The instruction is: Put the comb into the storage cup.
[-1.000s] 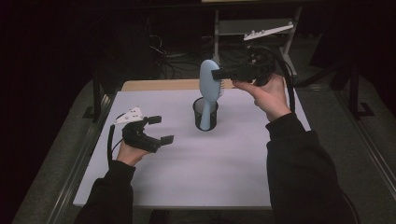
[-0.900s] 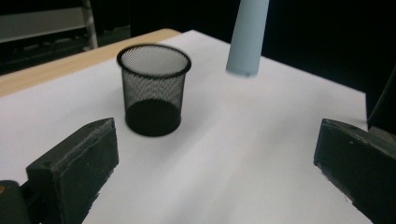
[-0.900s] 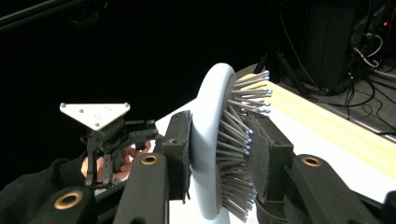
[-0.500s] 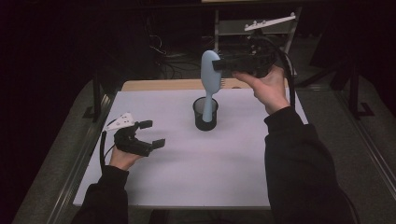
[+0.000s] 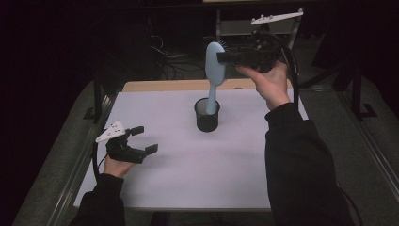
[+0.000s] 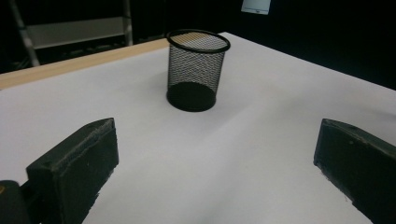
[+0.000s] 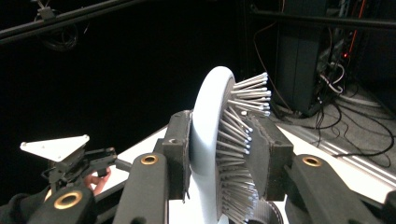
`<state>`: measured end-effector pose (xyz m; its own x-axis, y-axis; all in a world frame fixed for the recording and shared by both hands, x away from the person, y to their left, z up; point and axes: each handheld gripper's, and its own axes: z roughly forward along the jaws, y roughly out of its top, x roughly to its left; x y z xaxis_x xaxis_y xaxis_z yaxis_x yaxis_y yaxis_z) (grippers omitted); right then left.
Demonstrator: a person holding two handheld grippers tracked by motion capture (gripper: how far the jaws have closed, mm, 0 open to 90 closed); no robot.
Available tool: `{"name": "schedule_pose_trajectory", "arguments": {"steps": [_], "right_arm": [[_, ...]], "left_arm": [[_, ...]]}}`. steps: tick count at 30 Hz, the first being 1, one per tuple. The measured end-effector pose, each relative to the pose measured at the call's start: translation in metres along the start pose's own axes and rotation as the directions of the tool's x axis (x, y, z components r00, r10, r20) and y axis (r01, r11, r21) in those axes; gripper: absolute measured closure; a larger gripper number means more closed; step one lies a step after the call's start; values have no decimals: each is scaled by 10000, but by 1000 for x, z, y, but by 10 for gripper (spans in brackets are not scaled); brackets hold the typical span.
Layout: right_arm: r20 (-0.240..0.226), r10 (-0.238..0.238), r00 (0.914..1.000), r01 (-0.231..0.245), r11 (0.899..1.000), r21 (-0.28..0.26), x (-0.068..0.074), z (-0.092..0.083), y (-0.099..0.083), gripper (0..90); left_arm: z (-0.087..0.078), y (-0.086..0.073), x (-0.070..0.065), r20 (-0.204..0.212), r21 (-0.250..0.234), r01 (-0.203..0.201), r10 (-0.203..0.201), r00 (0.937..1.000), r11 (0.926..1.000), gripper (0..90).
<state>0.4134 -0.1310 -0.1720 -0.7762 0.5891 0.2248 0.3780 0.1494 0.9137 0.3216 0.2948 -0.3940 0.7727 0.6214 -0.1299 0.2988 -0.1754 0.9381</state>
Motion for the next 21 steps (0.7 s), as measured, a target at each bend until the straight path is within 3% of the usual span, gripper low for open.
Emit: {"name": "schedule_pose_trajectory", "arguments": {"steps": [10, 21], "right_arm": [[92, 4, 10000, -4, 10000, -65, -9, 14, -2, 616], [417, 88, 9991, -66, 9986, -519, -16, 33, -4, 620]], "left_arm": [[-20, -18, 8, -839, -372, 44, -75, 9964, 9993, 0], [-33, -32, 13, -1110, -859, 511, -606, 9920, 9950, 0]]}}
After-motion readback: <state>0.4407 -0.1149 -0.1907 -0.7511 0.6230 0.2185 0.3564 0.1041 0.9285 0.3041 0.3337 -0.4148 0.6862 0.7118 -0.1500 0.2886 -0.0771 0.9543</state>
